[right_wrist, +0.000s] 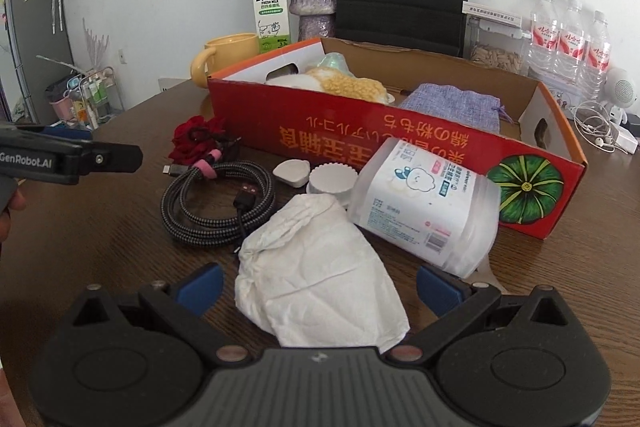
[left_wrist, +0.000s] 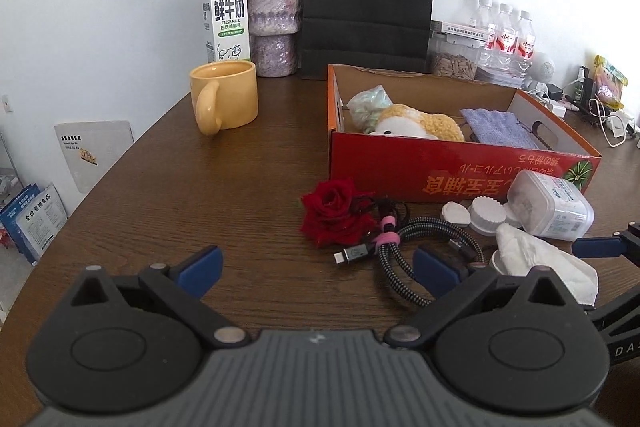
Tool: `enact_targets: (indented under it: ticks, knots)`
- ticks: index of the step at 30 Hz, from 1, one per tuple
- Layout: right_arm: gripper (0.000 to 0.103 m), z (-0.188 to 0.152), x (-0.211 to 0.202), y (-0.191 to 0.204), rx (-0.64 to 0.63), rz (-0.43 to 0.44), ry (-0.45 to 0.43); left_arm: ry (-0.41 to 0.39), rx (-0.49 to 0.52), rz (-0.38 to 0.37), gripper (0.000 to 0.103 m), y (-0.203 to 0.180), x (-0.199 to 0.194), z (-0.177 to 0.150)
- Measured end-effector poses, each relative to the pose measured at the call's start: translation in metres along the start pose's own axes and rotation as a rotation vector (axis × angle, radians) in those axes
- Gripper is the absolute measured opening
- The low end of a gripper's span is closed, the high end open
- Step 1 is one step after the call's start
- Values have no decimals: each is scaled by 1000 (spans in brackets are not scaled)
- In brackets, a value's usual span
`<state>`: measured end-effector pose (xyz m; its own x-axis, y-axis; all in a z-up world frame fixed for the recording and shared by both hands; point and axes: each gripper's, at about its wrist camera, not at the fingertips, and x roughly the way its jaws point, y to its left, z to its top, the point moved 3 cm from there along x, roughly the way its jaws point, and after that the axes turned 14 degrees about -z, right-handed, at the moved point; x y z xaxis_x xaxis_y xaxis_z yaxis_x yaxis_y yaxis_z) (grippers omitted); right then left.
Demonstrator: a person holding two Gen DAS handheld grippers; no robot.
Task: Organize objects
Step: 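Grasp the crumpled white tissue with the right gripper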
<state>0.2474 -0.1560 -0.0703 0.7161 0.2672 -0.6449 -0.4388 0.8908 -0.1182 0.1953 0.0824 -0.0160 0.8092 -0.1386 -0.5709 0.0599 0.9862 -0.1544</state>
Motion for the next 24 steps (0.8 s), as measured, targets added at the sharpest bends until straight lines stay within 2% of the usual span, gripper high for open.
enact_targets:
  ticks: [4, 6, 9, 11, 16, 24]
  knots:
    - [103, 2, 8, 4, 6, 5, 11, 7, -26, -1, 103, 4, 3, -3]
    - [99, 2, 9, 4, 18, 6, 18, 11, -38, -7, 103, 4, 5, -4]
    - [90, 3, 8, 3, 20, 10, 11, 19, -38, -15, 103, 2, 8, -5]
    - [80, 3, 7, 2, 26, 13, 4, 22, -39, -20, 103, 1, 10, -6]
    - [75, 4, 3, 1, 34, 22, -17, 29, -41, -25, 103, -1, 13, -7]
    - [73, 4, -6, -1, 45, 32, -51, 23, -43, -22, 103, 0, 12, -6]
